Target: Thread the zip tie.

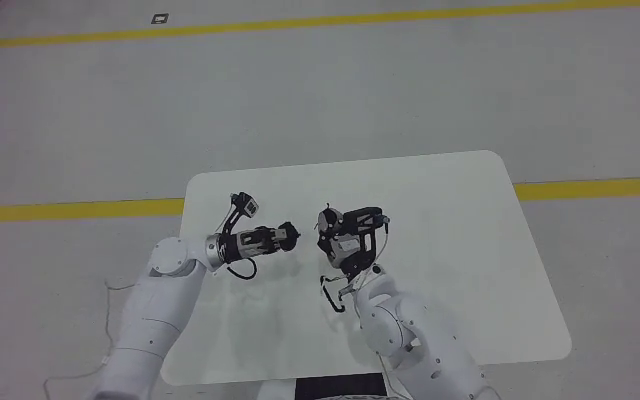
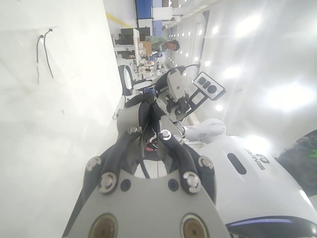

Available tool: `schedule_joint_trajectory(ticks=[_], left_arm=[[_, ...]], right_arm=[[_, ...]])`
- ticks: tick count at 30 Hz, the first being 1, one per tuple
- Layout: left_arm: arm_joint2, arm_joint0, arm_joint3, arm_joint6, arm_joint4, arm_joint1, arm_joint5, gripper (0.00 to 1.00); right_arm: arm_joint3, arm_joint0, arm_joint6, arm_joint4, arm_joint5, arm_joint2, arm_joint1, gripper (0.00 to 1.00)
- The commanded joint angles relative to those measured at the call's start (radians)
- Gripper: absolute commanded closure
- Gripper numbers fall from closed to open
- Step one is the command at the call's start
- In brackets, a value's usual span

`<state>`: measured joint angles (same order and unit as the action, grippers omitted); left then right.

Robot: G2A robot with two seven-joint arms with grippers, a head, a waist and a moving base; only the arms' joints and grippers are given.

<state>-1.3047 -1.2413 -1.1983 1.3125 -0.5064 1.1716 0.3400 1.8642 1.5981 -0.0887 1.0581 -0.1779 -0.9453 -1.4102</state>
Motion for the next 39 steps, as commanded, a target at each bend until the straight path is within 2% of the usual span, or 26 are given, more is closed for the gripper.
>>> schedule_joint_trajectory(ticks=[1,4,8,39], left_arm=[[0.000,0.000,0.000,0.000,0.000,0.000,0.000,1.00],[0.000,0.000,0.000,0.000,0.000,0.000,0.000,1.00],[0.000,0.000,0.000,0.000,0.000,0.000,0.000,1.00],[0.000,0.000,0.000,0.000,0.000,0.000,0.000,1.00]], right_arm=[[0.000,0.000,0.000,0.000,0.000,0.000,0.000,1.00],[0.004,0.001,0.005,0.010,0.009,0.008,0.000,1.00],[0.013,0.002,0.001,0.036,-0.009,0.025,-0.002,1.00],[0.013,0.002,0.001,0.036,-0.009,0.025,-0.002,1.00]])
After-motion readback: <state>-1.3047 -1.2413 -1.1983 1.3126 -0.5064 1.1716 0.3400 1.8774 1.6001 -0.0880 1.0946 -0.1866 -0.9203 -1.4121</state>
